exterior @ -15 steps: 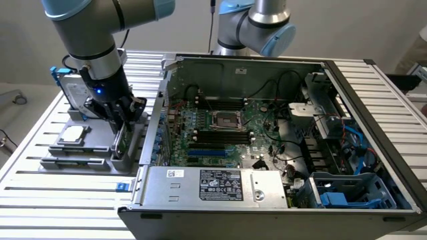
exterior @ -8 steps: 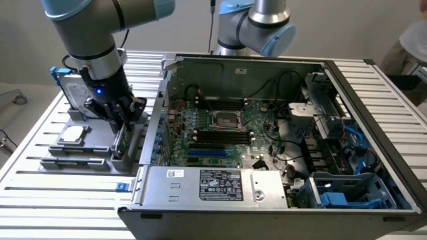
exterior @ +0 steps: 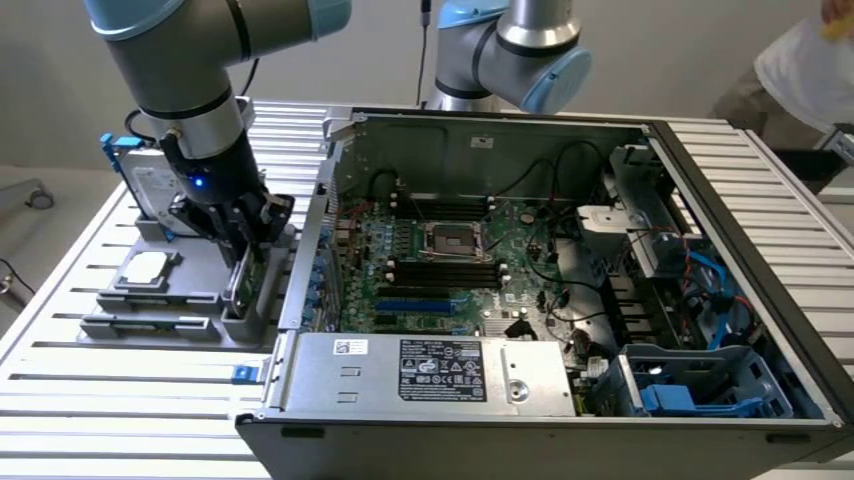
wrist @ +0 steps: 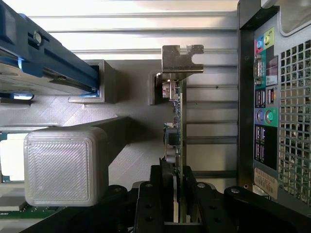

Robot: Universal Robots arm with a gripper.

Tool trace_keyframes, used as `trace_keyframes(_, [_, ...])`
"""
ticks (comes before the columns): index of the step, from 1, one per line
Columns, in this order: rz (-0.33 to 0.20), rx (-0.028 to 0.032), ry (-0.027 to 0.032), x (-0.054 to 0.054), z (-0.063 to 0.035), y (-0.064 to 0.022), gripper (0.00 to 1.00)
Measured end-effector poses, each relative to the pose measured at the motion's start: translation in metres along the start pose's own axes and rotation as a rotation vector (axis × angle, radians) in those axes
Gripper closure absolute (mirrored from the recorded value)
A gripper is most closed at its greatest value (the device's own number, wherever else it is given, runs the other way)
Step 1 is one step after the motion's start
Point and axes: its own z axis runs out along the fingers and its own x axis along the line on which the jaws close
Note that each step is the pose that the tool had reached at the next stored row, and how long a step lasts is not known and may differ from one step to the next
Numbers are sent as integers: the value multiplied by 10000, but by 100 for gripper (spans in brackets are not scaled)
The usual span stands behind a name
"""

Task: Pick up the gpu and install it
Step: 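Pick up the gpu and move the gpu toward the slot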

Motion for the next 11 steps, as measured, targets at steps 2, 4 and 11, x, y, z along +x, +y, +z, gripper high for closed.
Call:
trace_keyframes(2, [0, 0, 0, 0, -7, 0, 71])
trace_keyframes(4, [0, 1, 1, 0, -8, 0, 71])
trace_keyframes(11, [0, 0, 0, 0, -8, 0, 71])
